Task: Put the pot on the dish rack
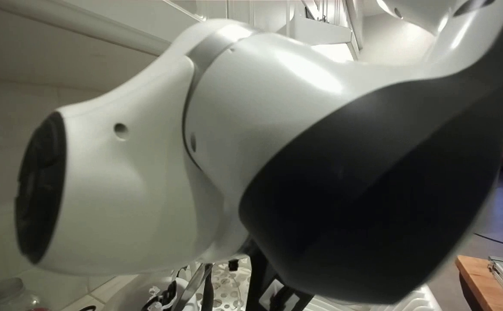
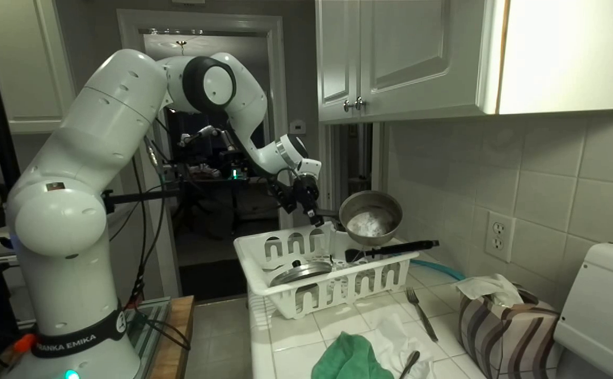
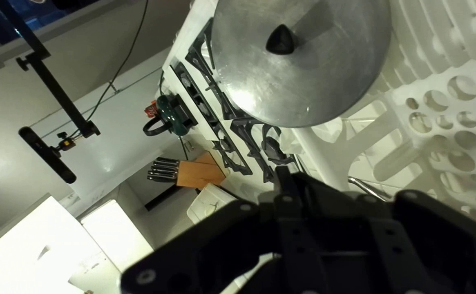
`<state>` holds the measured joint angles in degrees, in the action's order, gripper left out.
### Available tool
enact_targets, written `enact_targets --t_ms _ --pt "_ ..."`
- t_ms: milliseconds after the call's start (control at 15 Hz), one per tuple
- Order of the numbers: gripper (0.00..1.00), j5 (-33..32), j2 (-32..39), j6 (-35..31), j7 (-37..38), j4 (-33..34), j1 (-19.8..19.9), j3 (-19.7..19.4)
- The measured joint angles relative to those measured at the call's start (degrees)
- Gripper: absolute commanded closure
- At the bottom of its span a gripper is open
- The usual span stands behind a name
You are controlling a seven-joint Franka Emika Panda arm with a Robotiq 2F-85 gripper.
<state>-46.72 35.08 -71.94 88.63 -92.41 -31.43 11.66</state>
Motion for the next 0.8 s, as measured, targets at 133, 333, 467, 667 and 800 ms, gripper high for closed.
enact_targets --t_ms 133,333,467,667,800 --pt "0.99 -0.18 -1.12 -1.80 0.00 -1.98 -0.02 0.40" --pt "0.99 -0.30 -2.99 -3.45 0.01 -4.99 -0.13 1.24" --pt "0.99 -0.42 -4.43 -4.89 0.02 -7.16 -0.13 1.86" --pt "0.99 -0.46 -6.52 -5.79 0.13 -10.16 -0.18 2.86" --pt "0.99 -0.46 -8.01 -7.42 0.30 -12.37 -0.16 3.49"
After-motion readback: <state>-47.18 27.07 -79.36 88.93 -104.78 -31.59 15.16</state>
